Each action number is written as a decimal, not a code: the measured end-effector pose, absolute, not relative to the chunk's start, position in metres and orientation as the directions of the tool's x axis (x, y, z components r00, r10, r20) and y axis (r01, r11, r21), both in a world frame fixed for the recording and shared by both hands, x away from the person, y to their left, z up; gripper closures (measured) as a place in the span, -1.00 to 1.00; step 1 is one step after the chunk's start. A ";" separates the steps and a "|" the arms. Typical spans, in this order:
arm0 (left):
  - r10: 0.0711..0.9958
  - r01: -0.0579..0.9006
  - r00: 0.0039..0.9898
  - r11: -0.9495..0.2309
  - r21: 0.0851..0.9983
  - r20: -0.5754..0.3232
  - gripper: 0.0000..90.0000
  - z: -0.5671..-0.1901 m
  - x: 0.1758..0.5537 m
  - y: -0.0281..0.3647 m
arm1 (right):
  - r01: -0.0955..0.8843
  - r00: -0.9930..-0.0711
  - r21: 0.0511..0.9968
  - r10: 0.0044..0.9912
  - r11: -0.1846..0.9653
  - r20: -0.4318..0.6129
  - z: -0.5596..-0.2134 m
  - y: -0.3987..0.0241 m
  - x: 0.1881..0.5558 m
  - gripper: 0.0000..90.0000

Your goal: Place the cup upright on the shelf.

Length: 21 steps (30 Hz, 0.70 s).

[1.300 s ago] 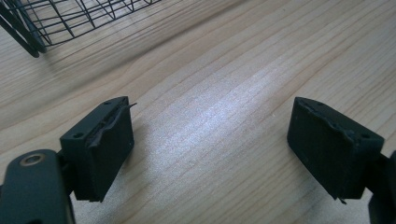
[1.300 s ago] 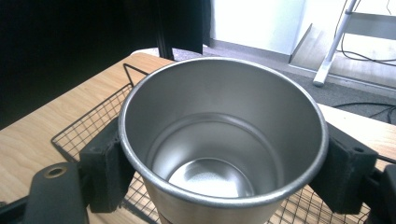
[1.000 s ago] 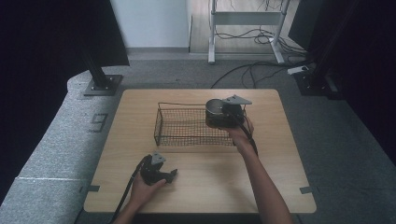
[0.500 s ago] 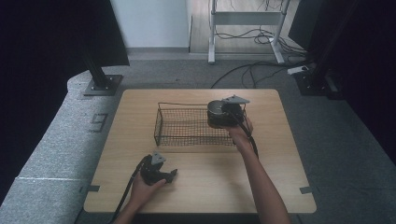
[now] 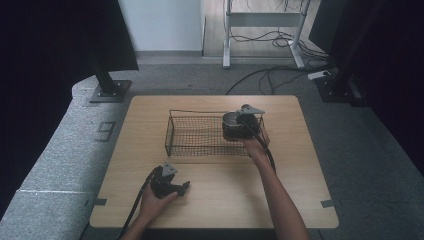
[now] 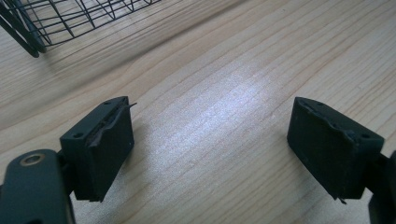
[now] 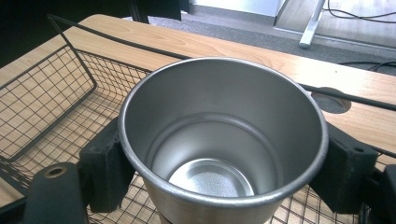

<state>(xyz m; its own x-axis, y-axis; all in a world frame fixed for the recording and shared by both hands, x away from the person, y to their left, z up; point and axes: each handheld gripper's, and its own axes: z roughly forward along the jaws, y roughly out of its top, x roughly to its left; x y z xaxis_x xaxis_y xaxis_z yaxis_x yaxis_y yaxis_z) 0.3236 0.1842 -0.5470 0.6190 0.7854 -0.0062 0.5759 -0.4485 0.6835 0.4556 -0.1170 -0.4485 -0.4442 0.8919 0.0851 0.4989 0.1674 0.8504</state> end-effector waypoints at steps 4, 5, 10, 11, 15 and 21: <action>0.785 0.576 0.619 -0.449 0.684 -0.006 -0.68 -0.547 0.324 0.184 | 0.507 -0.446 0.844 0.891 0.176 0.082 -0.454 -0.116 0.456 -0.59; 0.785 0.576 0.619 -0.449 0.683 -0.006 -0.68 -0.547 0.324 0.184 | 0.508 -0.446 0.842 0.892 0.179 0.079 -0.456 -0.115 0.456 -0.59; 0.785 0.576 0.619 -0.449 0.683 -0.006 -0.68 -0.547 0.324 0.184 | 0.514 -0.442 0.839 0.893 0.178 0.081 -0.460 -0.114 0.456 -0.59; 0.786 0.575 0.619 -0.448 0.684 -0.006 -0.68 -0.547 0.324 0.184 | 0.515 -0.442 0.838 0.894 0.179 0.080 -0.461 -0.114 0.456 -0.59; 0.785 0.575 0.619 -0.448 0.684 -0.006 -0.68 -0.547 0.324 0.184 | 0.517 -0.441 0.836 0.894 0.183 0.077 -0.462 -0.113 0.457 -0.59; 0.785 0.575 0.619 -0.448 0.684 -0.006 -0.68 -0.547 0.324 0.184 | 0.527 -0.437 0.828 0.897 0.190 0.072 -0.466 -0.113 0.458 -0.59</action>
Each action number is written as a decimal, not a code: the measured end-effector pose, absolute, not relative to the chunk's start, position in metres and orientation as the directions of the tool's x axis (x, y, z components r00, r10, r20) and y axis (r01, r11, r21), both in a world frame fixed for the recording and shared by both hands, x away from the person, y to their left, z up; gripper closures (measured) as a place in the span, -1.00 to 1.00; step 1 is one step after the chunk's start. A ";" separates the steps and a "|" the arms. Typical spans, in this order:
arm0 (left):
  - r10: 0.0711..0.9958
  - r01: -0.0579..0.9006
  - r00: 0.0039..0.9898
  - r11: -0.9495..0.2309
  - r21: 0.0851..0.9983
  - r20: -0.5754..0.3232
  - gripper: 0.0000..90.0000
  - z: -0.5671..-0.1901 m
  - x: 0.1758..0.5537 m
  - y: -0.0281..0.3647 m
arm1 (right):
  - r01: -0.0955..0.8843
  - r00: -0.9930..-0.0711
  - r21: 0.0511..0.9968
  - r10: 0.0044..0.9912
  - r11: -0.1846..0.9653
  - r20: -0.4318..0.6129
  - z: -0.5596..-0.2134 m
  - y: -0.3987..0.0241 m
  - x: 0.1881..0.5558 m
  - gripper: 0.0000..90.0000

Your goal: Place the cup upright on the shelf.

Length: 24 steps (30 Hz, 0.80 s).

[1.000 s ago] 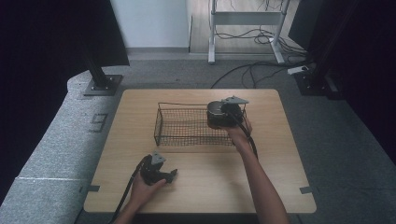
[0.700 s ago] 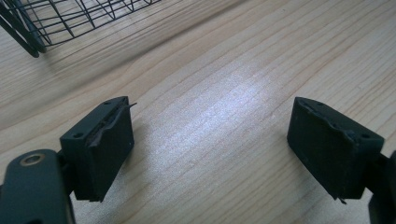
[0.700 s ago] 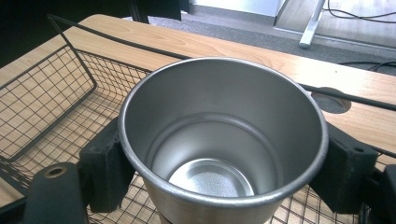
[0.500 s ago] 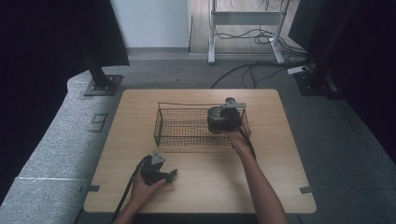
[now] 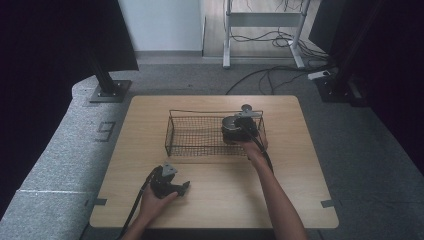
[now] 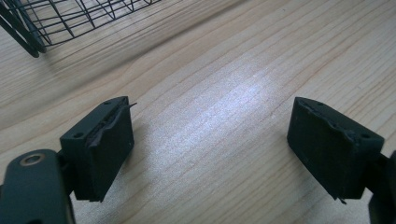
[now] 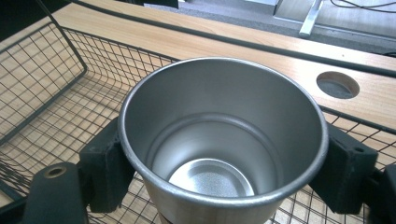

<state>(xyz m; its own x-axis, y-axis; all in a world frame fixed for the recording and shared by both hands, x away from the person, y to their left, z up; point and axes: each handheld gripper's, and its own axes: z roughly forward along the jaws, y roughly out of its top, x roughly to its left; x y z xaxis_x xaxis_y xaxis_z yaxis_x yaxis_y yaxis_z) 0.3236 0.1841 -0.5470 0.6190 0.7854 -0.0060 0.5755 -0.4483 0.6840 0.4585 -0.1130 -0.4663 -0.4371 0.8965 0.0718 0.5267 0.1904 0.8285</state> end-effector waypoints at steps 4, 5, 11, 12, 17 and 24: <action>0.785 0.576 0.619 -0.448 0.684 -0.006 -0.68 -0.547 0.324 0.184 | 0.536 -0.433 0.820 0.900 0.202 0.062 -0.470 -0.113 0.460 -0.59; 0.785 0.576 0.619 -0.448 0.684 -0.006 -0.68 -0.547 0.324 0.184 | 0.539 -0.430 0.817 0.901 0.204 0.058 -0.470 -0.113 0.460 -0.59; 0.785 0.575 0.619 -0.448 0.684 -0.006 -0.68 -0.547 0.324 0.184 | 0.547 -0.431 0.808 0.901 0.218 0.049 -0.474 -0.110 0.462 -0.59; 0.786 0.576 0.618 -0.447 0.685 -0.007 -0.68 -0.547 0.324 0.184 | 0.547 -0.430 0.808 0.901 0.219 0.047 -0.474 -0.109 0.462 -0.59; 0.786 0.576 0.618 -0.447 0.685 -0.007 -0.68 -0.547 0.324 0.184 | 0.558 -0.433 0.801 0.899 0.219 0.055 -0.477 -0.107 0.464 -0.59; 0.785 0.575 0.619 -0.448 0.685 -0.007 -0.68 -0.547 0.324 0.184 | 0.580 -0.428 0.781 0.903 0.232 0.050 -0.483 -0.106 0.466 -0.59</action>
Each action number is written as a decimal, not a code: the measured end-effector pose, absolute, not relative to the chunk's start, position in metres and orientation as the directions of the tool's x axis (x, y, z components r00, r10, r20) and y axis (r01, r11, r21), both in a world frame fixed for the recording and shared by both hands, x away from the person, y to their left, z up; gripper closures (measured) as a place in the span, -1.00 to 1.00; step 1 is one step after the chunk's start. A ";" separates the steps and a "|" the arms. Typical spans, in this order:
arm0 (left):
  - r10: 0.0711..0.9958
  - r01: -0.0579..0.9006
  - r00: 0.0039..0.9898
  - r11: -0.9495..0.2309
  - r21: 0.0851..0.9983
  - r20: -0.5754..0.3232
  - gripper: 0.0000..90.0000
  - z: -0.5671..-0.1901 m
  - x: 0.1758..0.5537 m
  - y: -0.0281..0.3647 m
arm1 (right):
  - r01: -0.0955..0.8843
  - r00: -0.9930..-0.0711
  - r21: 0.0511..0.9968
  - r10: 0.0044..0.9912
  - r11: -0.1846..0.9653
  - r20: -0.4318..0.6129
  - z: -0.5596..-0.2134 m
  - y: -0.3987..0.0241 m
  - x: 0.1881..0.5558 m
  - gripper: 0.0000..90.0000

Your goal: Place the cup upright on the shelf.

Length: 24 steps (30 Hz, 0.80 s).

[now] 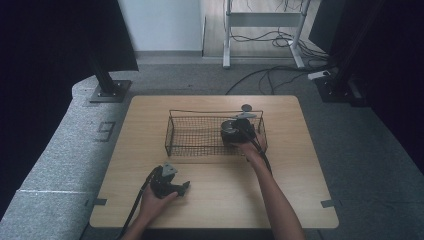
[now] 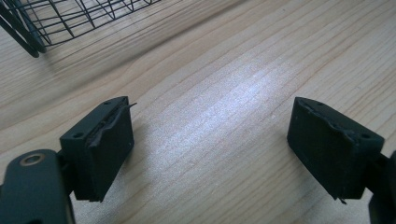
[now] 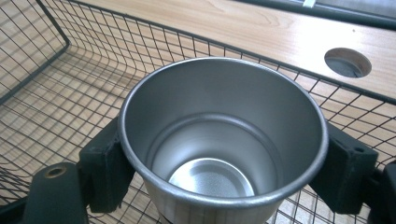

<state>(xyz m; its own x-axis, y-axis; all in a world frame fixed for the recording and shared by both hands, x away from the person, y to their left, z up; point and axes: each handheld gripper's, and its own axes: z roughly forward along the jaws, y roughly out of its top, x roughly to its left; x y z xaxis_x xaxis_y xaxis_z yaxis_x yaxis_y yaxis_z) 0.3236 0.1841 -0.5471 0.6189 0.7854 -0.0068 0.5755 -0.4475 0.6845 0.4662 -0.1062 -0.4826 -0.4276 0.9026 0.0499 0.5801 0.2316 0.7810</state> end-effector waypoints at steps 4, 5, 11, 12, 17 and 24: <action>0.786 0.576 0.619 -0.447 0.685 -0.007 -0.68 -0.547 0.324 0.184 | 0.585 -0.423 0.776 0.905 0.238 0.041 -0.484 -0.105 0.466 -0.59; 0.786 0.576 0.619 -0.447 0.685 -0.007 -0.68 -0.547 0.324 0.184 | 0.584 -0.424 0.776 0.905 0.240 0.039 -0.484 -0.105 0.467 -0.59; 0.785 0.575 0.619 -0.447 0.685 -0.007 -0.68 -0.547 0.324 0.184 | 0.588 -0.427 0.769 0.904 0.253 0.029 -0.486 -0.103 0.468 -0.59; 0.785 0.575 0.619 -0.448 0.684 -0.007 -0.68 -0.547 0.324 0.184 | 0.590 -0.425 0.768 0.905 0.250 0.032 -0.487 -0.103 0.468 -0.59; 0.785 0.575 0.619 -0.447 0.685 -0.007 -0.68 -0.547 0.324 0.184 | 0.606 -0.418 0.756 0.908 0.249 0.036 -0.488 -0.105 0.470 -0.59; 0.786 0.576 0.619 -0.447 0.685 -0.007 -0.68 -0.547 0.324 0.184 | 0.617 -0.417 0.743 0.908 0.261 0.027 -0.491 -0.106 0.472 -0.60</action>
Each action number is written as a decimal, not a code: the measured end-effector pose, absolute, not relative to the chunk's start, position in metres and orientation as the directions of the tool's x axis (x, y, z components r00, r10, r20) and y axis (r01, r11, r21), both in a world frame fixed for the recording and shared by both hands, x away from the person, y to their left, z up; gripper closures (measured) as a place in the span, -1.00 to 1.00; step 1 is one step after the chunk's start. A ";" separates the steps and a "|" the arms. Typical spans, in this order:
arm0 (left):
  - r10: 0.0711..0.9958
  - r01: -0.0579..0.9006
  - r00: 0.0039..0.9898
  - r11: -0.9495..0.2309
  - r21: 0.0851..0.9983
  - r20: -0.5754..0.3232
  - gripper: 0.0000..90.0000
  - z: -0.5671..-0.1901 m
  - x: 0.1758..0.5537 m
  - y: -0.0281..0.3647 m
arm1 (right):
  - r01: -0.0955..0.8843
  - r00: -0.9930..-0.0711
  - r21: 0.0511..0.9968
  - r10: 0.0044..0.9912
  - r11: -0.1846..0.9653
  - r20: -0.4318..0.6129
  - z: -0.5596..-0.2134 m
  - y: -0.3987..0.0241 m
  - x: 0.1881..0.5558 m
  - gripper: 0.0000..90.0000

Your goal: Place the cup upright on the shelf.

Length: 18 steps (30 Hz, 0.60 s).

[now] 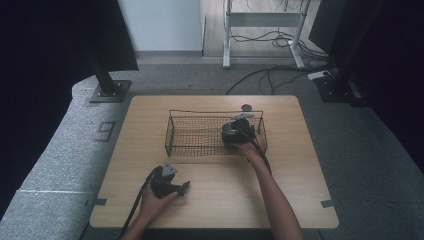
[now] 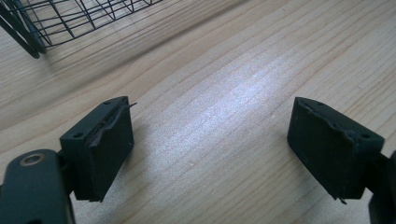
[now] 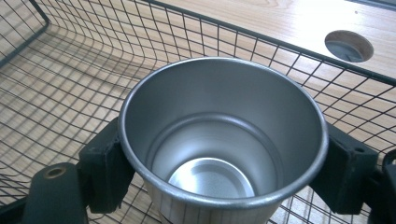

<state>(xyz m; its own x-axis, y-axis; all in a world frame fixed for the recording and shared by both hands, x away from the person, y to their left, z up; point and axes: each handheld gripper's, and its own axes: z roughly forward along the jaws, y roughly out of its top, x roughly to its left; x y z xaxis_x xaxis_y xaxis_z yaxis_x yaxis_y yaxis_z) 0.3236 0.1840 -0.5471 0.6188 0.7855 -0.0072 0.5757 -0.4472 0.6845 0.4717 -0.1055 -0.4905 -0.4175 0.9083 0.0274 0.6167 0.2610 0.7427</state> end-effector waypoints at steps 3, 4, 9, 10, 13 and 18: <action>0.785 0.576 0.619 -0.447 0.685 -0.007 -0.68 -0.547 0.324 0.184 | 0.615 -0.422 0.739 0.906 0.275 0.013 -0.491 -0.105 0.471 -0.59; 0.785 0.576 0.619 -0.447 0.685 -0.007 -0.68 -0.547 0.324 0.184 | 0.619 -0.423 0.734 0.906 0.278 0.013 -0.491 -0.105 0.472 -0.60; 0.785 0.576 0.619 -0.447 0.685 -0.007 -0.68 -0.547 0.324 0.184 | 0.633 -0.426 0.717 0.905 0.292 0.007 -0.489 -0.104 0.473 -0.60; 0.785 0.576 0.619 -0.447 0.685 -0.007 -0.68 -0.547 0.324 0.184 | 0.633 -0.429 0.713 0.903 0.300 0.001 -0.489 -0.104 0.472 -0.60; 0.785 0.576 0.619 -0.447 0.685 -0.007 -0.68 -0.547 0.324 0.184 | 0.638 -0.433 0.704 0.901 0.312 -0.007 -0.488 -0.104 0.471 -0.61; 0.786 0.576 0.619 -0.447 0.685 -0.007 -0.68 -0.547 0.324 0.184 | 0.647 -0.432 0.689 0.901 0.327 -0.021 -0.486 -0.104 0.469 -0.65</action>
<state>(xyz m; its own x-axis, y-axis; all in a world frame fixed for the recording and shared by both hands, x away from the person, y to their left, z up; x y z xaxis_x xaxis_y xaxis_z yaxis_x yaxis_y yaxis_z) 0.3236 0.1840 -0.5471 0.6188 0.7855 -0.0072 0.5756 -0.4471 0.6847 0.4690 -0.1040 -0.4860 -0.4325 0.9014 -0.0214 0.6465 0.3265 0.6895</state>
